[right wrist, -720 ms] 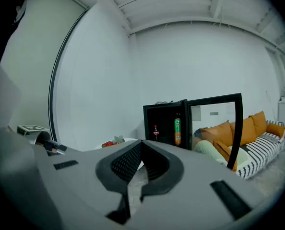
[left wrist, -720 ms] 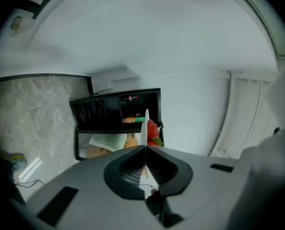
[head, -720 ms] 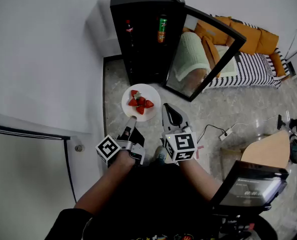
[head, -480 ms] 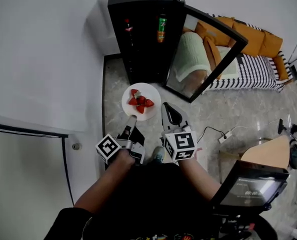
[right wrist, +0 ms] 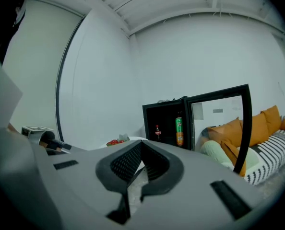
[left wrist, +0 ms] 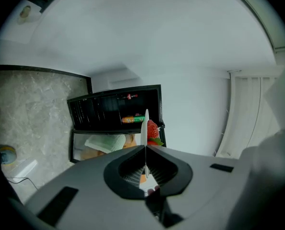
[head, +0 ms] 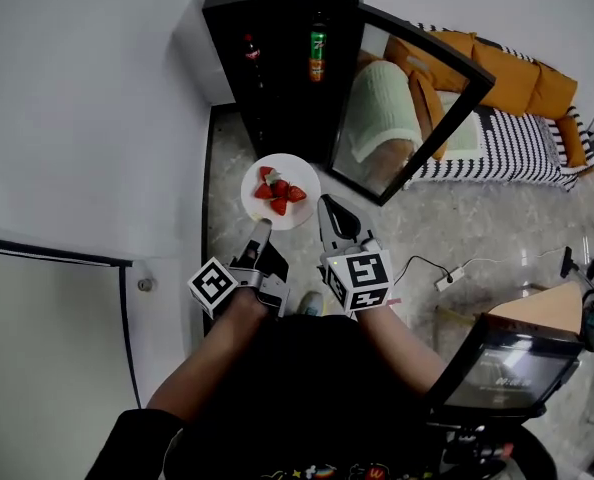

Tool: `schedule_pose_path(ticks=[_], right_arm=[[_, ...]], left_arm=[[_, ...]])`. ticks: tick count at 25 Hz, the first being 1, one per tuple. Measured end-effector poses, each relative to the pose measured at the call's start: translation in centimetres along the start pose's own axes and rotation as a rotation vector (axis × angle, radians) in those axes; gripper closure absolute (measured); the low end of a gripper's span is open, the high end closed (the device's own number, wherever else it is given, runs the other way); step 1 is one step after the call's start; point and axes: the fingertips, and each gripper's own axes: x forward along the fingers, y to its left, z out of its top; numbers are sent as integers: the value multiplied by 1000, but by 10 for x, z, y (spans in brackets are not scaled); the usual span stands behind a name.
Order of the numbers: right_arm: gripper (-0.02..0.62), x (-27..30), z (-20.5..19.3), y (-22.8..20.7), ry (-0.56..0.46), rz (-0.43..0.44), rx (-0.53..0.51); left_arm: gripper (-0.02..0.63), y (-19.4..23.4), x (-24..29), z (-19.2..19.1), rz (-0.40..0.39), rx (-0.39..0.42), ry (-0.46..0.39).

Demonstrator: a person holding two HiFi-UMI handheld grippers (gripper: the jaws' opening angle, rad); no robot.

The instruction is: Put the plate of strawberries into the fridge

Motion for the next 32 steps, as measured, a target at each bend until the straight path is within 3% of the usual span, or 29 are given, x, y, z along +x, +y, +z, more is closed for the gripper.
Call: schedule_pose_path(ticks=[11, 18, 25, 32], right_arm=[[591, -18, -11, -22, -36, -4, 11], [591, -14, -27, -29, -28, 2, -15], [591, 63, -20, -49, 17, -5, -21], [591, 64, -17, -47, 7, 3, -34]], left_arm=[[596, 7, 15, -15, -3, 33, 16], [597, 33, 29, -19, 10, 3, 29], [596, 46, 89, 33, 38, 1, 38], [597, 41, 90, 32, 8, -18, 23]])
